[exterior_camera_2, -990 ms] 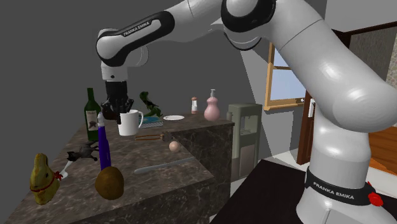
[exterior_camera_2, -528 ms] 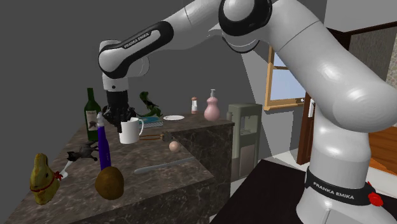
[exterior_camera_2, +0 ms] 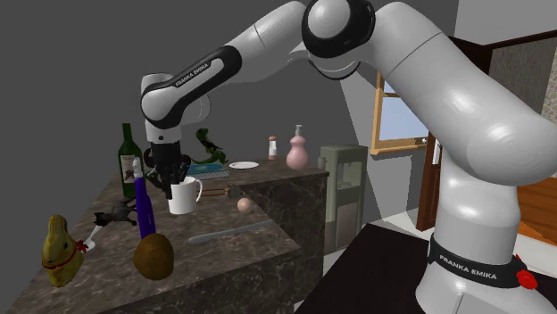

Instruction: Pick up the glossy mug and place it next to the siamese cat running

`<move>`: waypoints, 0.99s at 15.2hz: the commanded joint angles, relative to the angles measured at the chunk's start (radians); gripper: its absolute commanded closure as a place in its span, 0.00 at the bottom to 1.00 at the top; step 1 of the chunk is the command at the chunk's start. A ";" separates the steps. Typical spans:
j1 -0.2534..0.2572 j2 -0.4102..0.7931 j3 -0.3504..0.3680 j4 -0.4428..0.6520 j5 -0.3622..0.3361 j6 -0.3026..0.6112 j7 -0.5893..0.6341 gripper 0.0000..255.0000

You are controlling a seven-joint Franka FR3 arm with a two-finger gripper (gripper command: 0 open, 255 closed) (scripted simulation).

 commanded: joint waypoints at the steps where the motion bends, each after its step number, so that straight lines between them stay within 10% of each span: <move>1: 0.000 0.010 -0.002 -0.013 -0.003 0.023 0.003 1.00; 15: 0.003 0.051 -0.010 -0.025 -0.013 0.076 0.011 1.00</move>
